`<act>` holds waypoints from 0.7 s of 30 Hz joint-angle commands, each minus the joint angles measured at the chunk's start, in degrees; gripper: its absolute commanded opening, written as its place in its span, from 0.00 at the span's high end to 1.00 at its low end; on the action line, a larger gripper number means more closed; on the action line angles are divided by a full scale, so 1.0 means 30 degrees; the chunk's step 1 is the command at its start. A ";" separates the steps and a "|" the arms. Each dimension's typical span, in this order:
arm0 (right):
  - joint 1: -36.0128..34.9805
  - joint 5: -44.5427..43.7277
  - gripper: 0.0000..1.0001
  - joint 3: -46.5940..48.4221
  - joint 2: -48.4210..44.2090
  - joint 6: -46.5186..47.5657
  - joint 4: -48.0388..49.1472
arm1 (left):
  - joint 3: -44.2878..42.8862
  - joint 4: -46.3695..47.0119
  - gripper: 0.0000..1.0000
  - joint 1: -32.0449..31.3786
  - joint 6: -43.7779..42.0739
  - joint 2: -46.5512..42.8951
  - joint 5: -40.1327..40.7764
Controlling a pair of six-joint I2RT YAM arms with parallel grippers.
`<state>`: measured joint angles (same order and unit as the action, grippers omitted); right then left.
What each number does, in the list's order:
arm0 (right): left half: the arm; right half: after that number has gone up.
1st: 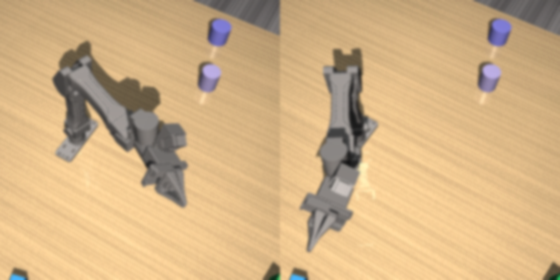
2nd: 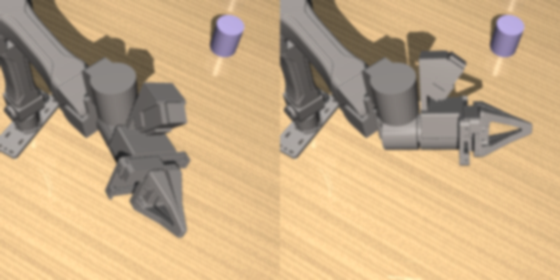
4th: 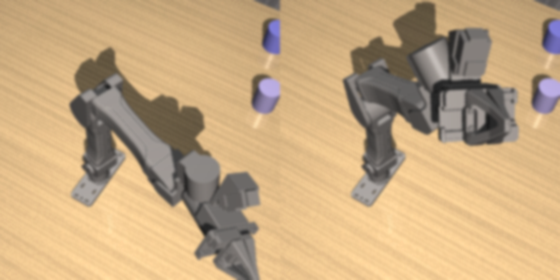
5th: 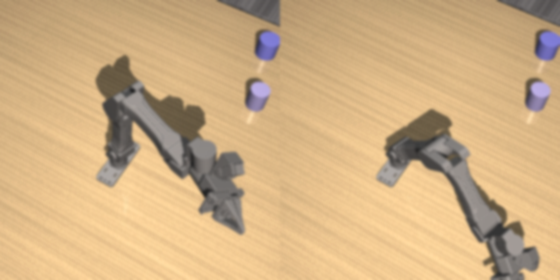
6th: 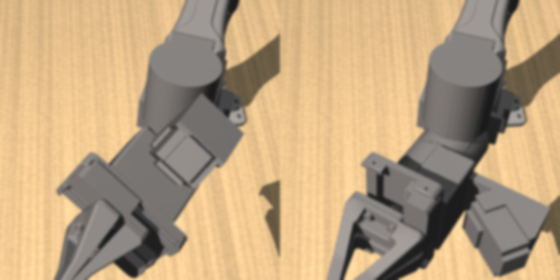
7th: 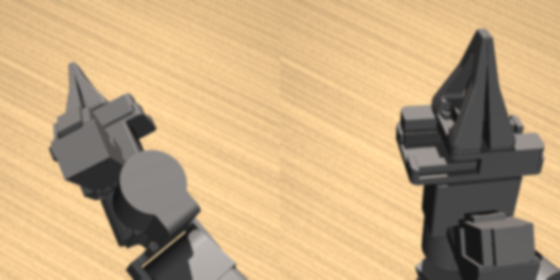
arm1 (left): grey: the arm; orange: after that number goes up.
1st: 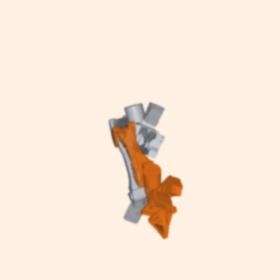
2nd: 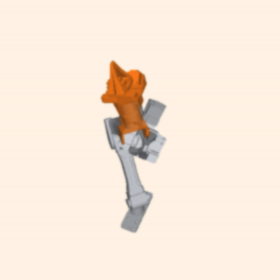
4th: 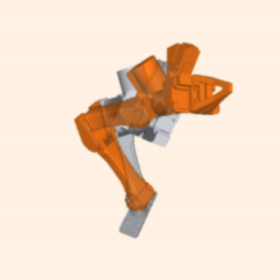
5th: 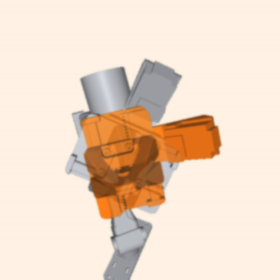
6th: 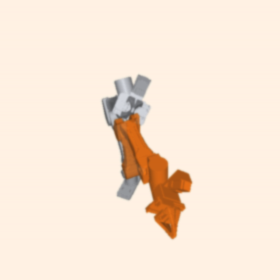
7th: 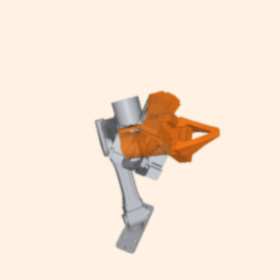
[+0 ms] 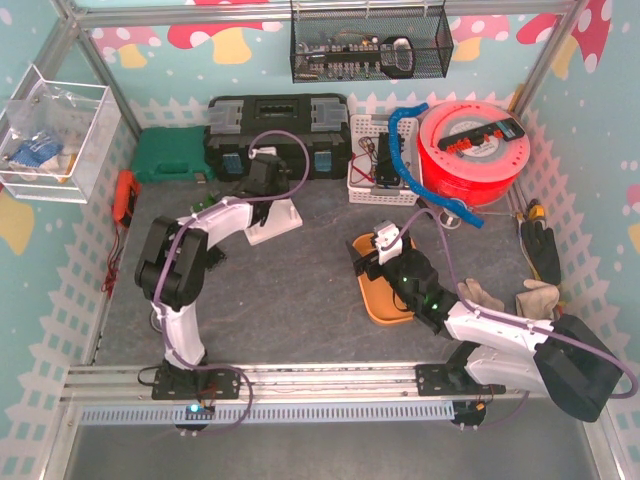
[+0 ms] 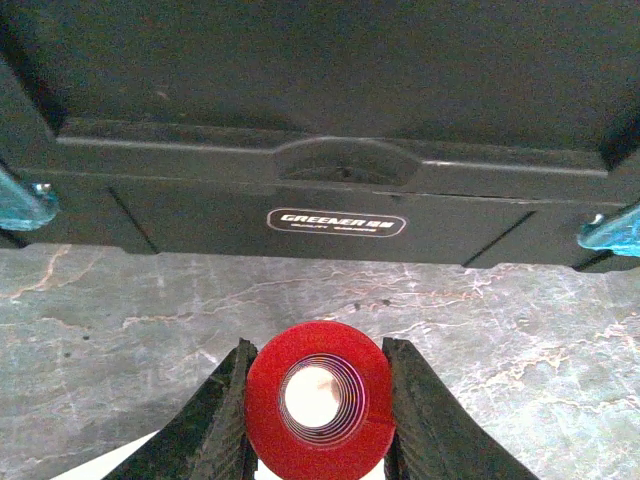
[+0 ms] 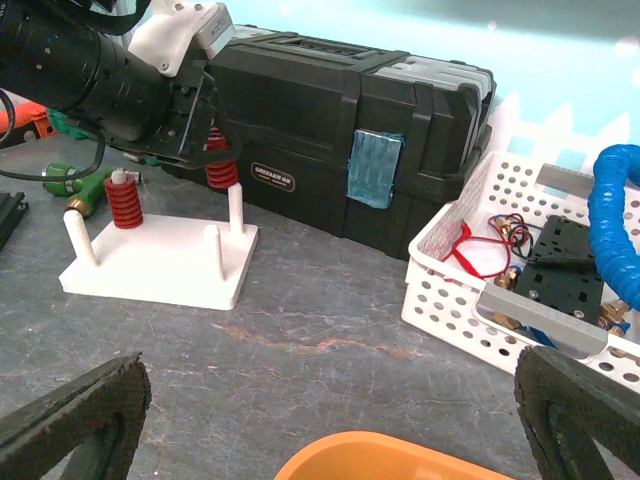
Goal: Install the large spring
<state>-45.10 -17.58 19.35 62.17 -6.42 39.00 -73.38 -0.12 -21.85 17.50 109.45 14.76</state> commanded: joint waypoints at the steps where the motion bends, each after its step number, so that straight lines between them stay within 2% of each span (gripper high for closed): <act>1: -0.0113 -0.0127 0.01 -0.0172 0.0048 0.0262 0.0422 | -0.0952 0.0567 0.93 -0.0004 -0.0447 0.0522 -0.0876; 21: -0.0113 -0.0123 0.01 0.0171 0.0530 0.0380 0.0080 | -0.0874 0.0139 0.89 -0.0009 -0.0188 0.0790 -0.0974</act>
<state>-45.10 -17.39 19.35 63.26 -5.98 38.72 -75.92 1.19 -21.87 17.12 111.90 12.99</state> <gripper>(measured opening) 0.987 0.288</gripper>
